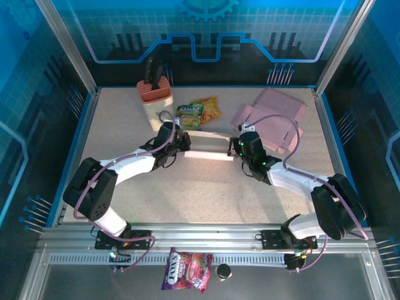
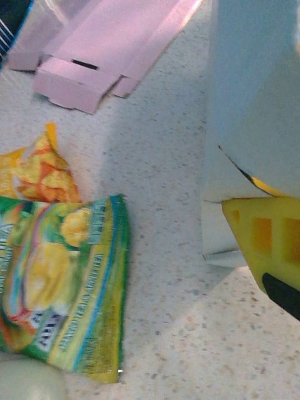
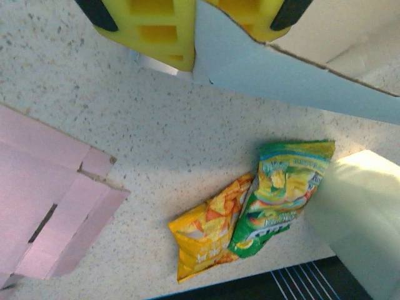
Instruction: Fold the paper box
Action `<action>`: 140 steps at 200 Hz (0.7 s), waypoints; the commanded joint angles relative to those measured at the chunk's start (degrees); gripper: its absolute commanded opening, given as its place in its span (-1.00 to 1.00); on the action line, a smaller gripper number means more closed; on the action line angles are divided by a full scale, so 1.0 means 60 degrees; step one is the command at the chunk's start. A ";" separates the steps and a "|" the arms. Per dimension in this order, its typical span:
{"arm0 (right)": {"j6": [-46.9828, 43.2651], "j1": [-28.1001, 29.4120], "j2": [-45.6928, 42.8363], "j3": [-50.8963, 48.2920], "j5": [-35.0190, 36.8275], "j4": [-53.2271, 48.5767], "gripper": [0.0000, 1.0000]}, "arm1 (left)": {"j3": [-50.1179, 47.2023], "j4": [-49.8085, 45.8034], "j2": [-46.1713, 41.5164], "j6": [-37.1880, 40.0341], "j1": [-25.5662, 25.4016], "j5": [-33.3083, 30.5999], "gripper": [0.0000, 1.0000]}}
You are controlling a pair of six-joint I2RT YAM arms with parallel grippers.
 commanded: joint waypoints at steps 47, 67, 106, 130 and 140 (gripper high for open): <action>0.0275 0.0452 -0.0672 -0.0073 -0.0590 -0.1375 -0.77 | -0.0687 -0.0259 -0.0503 -0.0004 -0.0600 0.0229 -1.00; 0.0592 0.0460 -0.0831 0.0308 -0.0693 -0.2591 -0.40 | -0.0640 -0.0599 -0.0604 0.0125 -0.0738 -0.0241 -1.00; 0.1886 0.0491 -0.1776 0.0665 -0.1491 -0.4682 0.24 | -0.0652 -0.1022 -0.0630 0.0212 -0.1198 -0.1382 -1.00; 0.2575 0.0481 -0.2476 0.0666 -0.1971 -0.5607 0.43 | -0.0765 -0.1034 -0.0648 0.0088 -0.1491 -0.2022 -1.00; 0.2811 0.0477 -0.2783 0.0629 -0.2089 -0.5859 0.49 | -0.0781 -0.1032 -0.0643 0.0073 -0.1584 -0.2215 -1.00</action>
